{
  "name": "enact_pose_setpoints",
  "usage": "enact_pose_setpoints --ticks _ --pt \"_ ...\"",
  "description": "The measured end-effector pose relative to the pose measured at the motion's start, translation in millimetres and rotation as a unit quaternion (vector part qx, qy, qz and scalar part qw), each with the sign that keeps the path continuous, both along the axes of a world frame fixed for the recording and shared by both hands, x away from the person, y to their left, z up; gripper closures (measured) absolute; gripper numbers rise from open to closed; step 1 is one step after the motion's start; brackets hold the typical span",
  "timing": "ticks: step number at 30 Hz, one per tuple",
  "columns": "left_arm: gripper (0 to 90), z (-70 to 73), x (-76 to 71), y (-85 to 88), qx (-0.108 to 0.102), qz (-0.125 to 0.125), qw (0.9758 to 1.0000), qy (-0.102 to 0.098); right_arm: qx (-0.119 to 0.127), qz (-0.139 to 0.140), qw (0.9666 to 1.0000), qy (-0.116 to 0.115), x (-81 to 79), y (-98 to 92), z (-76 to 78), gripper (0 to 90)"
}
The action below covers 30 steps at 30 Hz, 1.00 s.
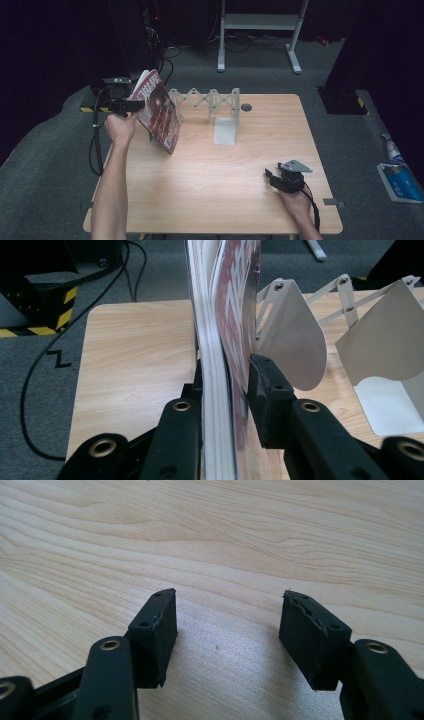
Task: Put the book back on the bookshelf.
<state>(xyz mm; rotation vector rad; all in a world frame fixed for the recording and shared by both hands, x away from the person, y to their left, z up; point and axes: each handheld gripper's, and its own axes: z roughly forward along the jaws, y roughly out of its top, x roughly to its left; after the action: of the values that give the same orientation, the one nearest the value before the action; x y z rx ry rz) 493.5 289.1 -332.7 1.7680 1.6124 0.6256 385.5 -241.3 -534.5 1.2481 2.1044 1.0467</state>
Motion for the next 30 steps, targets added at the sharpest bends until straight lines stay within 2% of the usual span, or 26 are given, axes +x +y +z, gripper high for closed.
enact_pose_setpoints --ticks 5,14,19,24,27,30 --pt "72.6 -5.9 -2.4 9.6 -0.014 0.012 0.9998 0.002 0.000 0.001 1.0000 0.000 0.0 0.0 -0.1 40.0" --pt "68.8 -8.3 -5.5 13.3 -0.012 0.014 0.9998 -0.002 -0.001 0.001 1.0000 -0.001 0.0 0.0 -0.1 40.0" --pt "62.7 -9.1 -9.0 15.7 -0.013 0.016 0.9997 -0.009 0.000 0.000 1.0000 0.000 0.0 0.0 -0.1 40.0" --pt "57.5 -6.3 -13.1 16.4 -0.016 0.012 0.9995 -0.025 -0.001 0.001 1.0000 -0.001 0.0 -0.1 0.0 40.0" --pt "54.5 -5.0 -17.6 14.8 -0.024 0.013 0.9987 -0.042 -0.002 0.002 1.0000 -0.001 -0.1 -0.2 -0.1 40.0" --pt "52.2 -3.7 -22.1 13.9 -0.020 0.009 0.9984 -0.053 -0.001 0.002 1.0000 -0.002 0.0 -0.2 -0.2 40.0"
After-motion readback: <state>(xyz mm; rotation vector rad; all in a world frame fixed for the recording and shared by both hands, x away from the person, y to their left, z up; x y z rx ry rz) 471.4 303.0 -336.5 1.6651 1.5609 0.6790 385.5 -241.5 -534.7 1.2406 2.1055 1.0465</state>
